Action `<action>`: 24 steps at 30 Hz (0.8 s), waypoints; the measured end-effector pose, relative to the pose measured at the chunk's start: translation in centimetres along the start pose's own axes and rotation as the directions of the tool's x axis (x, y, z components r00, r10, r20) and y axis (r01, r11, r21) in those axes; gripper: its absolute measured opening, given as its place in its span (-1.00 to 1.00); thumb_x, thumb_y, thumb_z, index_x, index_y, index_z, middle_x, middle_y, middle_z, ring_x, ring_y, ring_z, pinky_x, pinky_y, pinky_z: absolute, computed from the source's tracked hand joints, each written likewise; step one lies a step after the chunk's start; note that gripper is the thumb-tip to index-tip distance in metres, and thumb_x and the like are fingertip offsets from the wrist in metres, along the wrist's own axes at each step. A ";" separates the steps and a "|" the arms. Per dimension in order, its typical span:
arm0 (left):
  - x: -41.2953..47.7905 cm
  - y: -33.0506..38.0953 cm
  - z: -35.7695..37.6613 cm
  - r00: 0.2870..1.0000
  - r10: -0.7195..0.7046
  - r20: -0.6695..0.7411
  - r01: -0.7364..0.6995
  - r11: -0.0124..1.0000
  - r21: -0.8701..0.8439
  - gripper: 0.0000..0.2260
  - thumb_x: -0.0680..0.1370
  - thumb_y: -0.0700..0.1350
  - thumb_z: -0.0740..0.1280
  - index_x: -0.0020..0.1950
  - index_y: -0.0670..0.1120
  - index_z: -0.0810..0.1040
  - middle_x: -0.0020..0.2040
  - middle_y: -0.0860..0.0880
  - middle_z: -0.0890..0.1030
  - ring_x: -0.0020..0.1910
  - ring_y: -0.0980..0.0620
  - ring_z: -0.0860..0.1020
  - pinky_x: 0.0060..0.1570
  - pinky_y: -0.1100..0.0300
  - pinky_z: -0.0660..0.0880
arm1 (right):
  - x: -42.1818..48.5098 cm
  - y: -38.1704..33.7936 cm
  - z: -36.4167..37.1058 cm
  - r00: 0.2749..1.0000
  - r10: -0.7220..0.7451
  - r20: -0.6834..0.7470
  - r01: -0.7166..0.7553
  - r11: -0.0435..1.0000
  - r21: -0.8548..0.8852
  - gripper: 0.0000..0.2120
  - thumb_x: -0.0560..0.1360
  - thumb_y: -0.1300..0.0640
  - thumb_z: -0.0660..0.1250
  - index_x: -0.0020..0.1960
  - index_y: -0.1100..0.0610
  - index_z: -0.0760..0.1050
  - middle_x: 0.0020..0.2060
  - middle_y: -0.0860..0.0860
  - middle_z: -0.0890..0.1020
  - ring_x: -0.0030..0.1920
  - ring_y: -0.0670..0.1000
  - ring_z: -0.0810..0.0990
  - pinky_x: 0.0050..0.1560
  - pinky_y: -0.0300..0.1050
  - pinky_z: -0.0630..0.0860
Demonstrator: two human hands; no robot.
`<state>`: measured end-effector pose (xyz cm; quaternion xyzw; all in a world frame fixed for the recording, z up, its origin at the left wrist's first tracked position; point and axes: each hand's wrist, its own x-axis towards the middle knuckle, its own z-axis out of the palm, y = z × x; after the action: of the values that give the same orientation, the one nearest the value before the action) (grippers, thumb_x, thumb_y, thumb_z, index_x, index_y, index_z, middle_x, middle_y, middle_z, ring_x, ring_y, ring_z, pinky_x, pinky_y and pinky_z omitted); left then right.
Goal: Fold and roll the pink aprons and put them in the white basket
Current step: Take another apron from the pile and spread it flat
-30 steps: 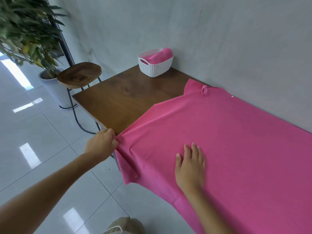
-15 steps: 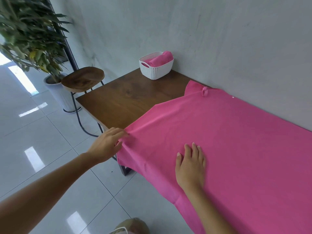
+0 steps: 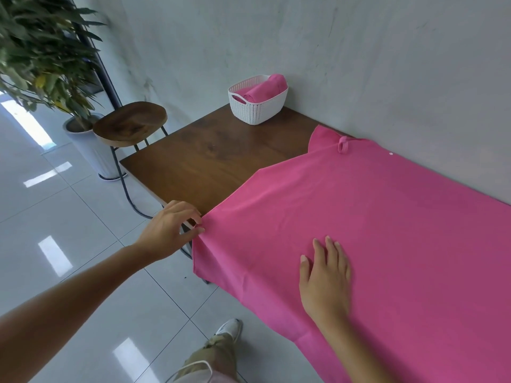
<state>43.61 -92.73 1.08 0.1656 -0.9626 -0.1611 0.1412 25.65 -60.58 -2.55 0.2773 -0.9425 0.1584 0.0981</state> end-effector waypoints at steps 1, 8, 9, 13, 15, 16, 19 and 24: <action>0.3 -0.2 0.0 0.999 -0.009 0.033 0.010 1.000 -0.015 -0.81 0.51 0.10 0.45 0.07 0.08 0.62 0.10 0.13 0.58 0.10 0.12 0.48 0.09 0.19 0.50 | 0.0 0.0 0.0 1.000 0.001 0.004 -0.001 1.000 -0.005 -0.47 0.60 -0.08 0.06 0.39 0.20 0.49 0.43 0.20 0.46 0.46 0.24 0.36 0.46 0.13 0.22; 2.0 -3.5 -1.0 0.978 -0.133 0.162 0.153 0.981 -0.119 -0.71 0.48 0.10 0.50 0.13 0.19 0.50 0.19 0.16 0.48 0.23 0.03 0.37 0.27 -0.02 0.39 | 0.0 0.1 0.1 1.000 -0.002 -0.014 0.002 1.000 0.005 -0.47 0.58 -0.10 0.08 0.37 0.18 0.52 0.41 0.17 0.49 0.43 0.23 0.39 0.42 0.11 0.22; 2.5 -3.9 -1.1 0.976 -0.128 0.178 0.151 0.981 -0.120 -0.72 0.49 0.08 0.50 0.13 0.21 0.49 0.18 0.17 0.47 0.22 0.04 0.36 0.27 -0.04 0.40 | 0.2 0.1 0.1 1.000 0.004 -0.015 -0.004 1.000 0.011 -0.48 0.58 -0.11 0.08 0.36 0.17 0.52 0.40 0.16 0.49 0.42 0.22 0.40 0.40 0.11 0.23; 5.9 -4.3 -1.4 0.975 -0.117 0.187 0.143 0.981 -0.128 -0.79 0.55 0.15 0.42 0.13 0.20 0.47 0.16 0.21 0.47 0.24 0.08 0.35 0.27 -0.03 0.33 | 1.6 0.2 -0.2 0.999 0.043 0.008 -0.043 0.998 0.037 -0.49 0.55 -0.14 0.09 0.32 0.10 0.54 0.37 0.07 0.51 0.38 0.14 0.40 0.34 0.12 0.27; 8.4 -3.6 -1.2 0.980 -0.084 0.179 0.107 0.986 -0.128 -0.82 0.57 0.16 0.37 0.12 0.19 0.47 0.16 0.19 0.47 0.24 0.10 0.36 0.27 -0.01 0.31 | 2.6 0.3 -0.2 0.997 0.069 0.034 -0.070 0.997 0.037 -0.54 0.57 -0.12 0.14 0.32 0.09 0.54 0.38 0.04 0.50 0.39 0.11 0.38 0.34 0.13 0.29; 9.7 -3.1 -1.0 0.983 -0.060 0.175 0.083 0.989 -0.126 -0.84 0.58 0.15 0.36 0.12 0.19 0.47 0.16 0.19 0.48 0.23 0.10 0.37 0.27 0.00 0.32 | 3.2 0.4 -0.1 0.995 0.085 0.045 -0.086 0.996 0.036 -0.57 0.59 -0.10 0.17 0.33 0.09 0.54 0.38 0.04 0.50 0.40 0.11 0.37 0.35 0.14 0.30; 14.0 -1.9 0.3 0.983 0.024 0.182 0.001 0.991 -0.133 -0.83 0.60 0.11 0.36 0.17 0.15 0.50 0.19 0.17 0.51 0.25 0.10 0.41 0.31 0.00 0.36 | 4.8 1.0 0.0 0.991 0.122 0.054 -0.123 0.992 0.025 -0.52 0.59 -0.15 0.11 0.34 0.07 0.53 0.39 0.01 0.49 0.41 0.07 0.35 0.35 0.14 0.34; 23.2 1.2 3.7 0.952 0.221 0.213 -0.173 0.960 -0.221 -0.73 0.64 0.09 0.31 0.29 0.02 0.55 0.23 0.07 0.56 0.23 0.05 0.50 0.27 0.03 0.46 | 7.1 2.4 0.1 0.981 0.167 0.101 -0.167 0.986 -0.012 -0.43 0.60 -0.23 -0.03 0.42 0.02 0.47 0.44 -0.06 0.43 0.45 0.01 0.30 0.41 0.07 0.31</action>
<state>21.07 -99.17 3.20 0.0329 -0.9633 -0.2603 0.0572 18.42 -62.17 -1.31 0.2048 -0.9665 0.1503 0.0368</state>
